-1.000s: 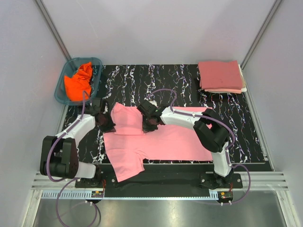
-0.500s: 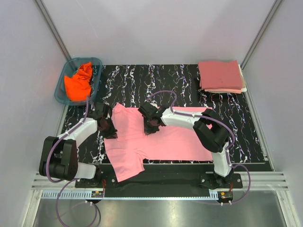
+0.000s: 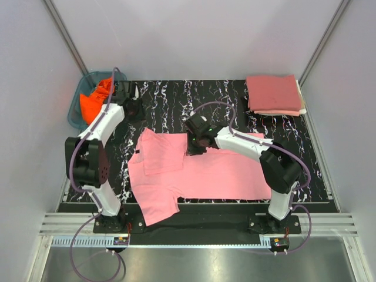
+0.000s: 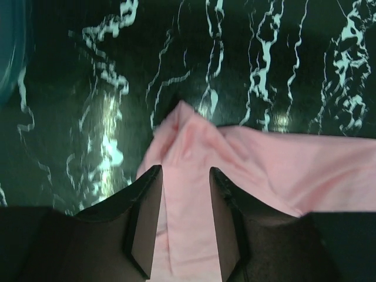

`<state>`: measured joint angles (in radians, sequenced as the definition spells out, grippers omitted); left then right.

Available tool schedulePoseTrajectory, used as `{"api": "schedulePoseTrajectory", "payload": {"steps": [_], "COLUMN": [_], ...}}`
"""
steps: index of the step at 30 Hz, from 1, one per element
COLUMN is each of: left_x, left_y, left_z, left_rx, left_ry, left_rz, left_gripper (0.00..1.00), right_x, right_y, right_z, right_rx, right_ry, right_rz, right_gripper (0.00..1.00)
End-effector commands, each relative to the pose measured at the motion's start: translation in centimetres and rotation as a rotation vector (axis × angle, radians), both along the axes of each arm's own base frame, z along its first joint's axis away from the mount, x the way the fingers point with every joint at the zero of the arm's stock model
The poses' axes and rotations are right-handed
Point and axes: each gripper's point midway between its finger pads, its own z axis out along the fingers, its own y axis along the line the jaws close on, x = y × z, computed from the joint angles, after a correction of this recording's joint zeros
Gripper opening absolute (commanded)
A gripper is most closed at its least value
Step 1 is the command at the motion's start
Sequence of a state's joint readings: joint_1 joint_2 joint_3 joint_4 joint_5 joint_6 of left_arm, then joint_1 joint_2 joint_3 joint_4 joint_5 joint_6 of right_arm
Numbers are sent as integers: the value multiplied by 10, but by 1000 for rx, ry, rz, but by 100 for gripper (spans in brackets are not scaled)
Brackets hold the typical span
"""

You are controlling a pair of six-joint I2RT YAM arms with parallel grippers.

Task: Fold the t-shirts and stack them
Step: Fold the tshirt

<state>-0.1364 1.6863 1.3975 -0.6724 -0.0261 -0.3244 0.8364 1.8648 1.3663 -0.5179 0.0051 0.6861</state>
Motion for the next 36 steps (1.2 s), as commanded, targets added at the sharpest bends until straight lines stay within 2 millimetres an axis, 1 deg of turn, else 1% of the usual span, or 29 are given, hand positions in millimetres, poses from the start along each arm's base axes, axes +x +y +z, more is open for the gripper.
{"api": "schedulePoseTrajectory", "payload": {"steps": [1, 2, 3, 4, 5, 6, 7, 8, 9, 10, 11, 13, 14, 15, 16, 19, 25, 27, 28, 29, 31, 32, 33, 34, 36], "left_x": [22, 24, 27, 33, 35, 37, 42, 43, 44, 48, 49, 53, 53, 53, 52, 50, 49, 48, 48, 48, 51, 51, 53, 57, 61], "left_y": [0, -7, -10, -14, -18, -20, -19, -19, -18, -11, -8, -7, -7, -8, -8, -6, -2, -2, 0, 2, 9, 12, 14, 18, 26], "left_z": [-13, -17, -28, -27, -30, -40, -41, -44, -49, -49, -55, -57, -64, -67, -69, -78, -82, -85, -85, -88, -85, -87, -86, -81, -79], "left_rx": [74, 55, 49, 46, 57, 70, 93, 114, 120, 158, 172, 183, 182, 179, 179, 189, 206, 212, 220, 226, 252, 255, 258, 267, 243], "left_ry": [35, 43, 64, 58, 60, 82, 77, 82, 93, 91, 103, 106, 123, 129, 143, 169, 188, 198, 202, 209, 208, 215, 212, 206, 209], "left_rz": [-141, -182, -197, -210, -239, -251, -257, -263, -261, -239, -233, -229, -235, -237, -237, -231, -241, -253, -248, -242, -207, -190, -170, -138, -66], "left_gripper": [43, 43, 44, 46, 46, 46, 47, 47, 47, 48, 48, 47, 46, 42, 39, 36, 37, 36, 34, 30, 23, 15, 14, 13, 13], "right_x": [26, 30, 35, 45, 48, 54, 58, 66, 69, 72, 78, 83, 84, 88, 88, 90, 99, 102, 102, 103, 104, 105, 104, 101, 99], "right_y": [-28, -34, -40, -51, -58, -65, -72, -86, -93, -99, -111, -123, -127, -136, -140, -154, -176, -180, -182, -186, -190, -195, -197, -202, -210], "right_z": [17, 17, 16, 15, 15, 14, 13, 10, 7, 6, 3, -3, -7, -10, -15, -25, -37, -37, -38, -39, -45, -48, -51, -59, -69], "right_rx": [11, 4, -7, -21, -34, -49, -61, -75, -86, -92, -103, -119, -123, -127, -137, -147, -165, -165, -168, -172, -186, -192, -200, -212, -223], "right_ry": [-47, -49, -55, -63, -63, -71, -73, -70, -65, -63, -58, -50, -41, -33, -21, 5, 33, 32, 33, 35, 44, 48, 55, 77, 100], "right_rz": [-39, -49, -60, -75, -84, -102, -111, -144, -157, -167, -196, -214, -220, -238, -245, -274, -327, -339, -344, -355, -362, -376, -381, -395, -417], "right_gripper": [25, 26, 26, 27, 27, 27, 27, 26, 24, 23, 22, 21, 20, 20, 20, 20, 20, 20, 20, 20, 19, 17, 17, 17, 17]}}
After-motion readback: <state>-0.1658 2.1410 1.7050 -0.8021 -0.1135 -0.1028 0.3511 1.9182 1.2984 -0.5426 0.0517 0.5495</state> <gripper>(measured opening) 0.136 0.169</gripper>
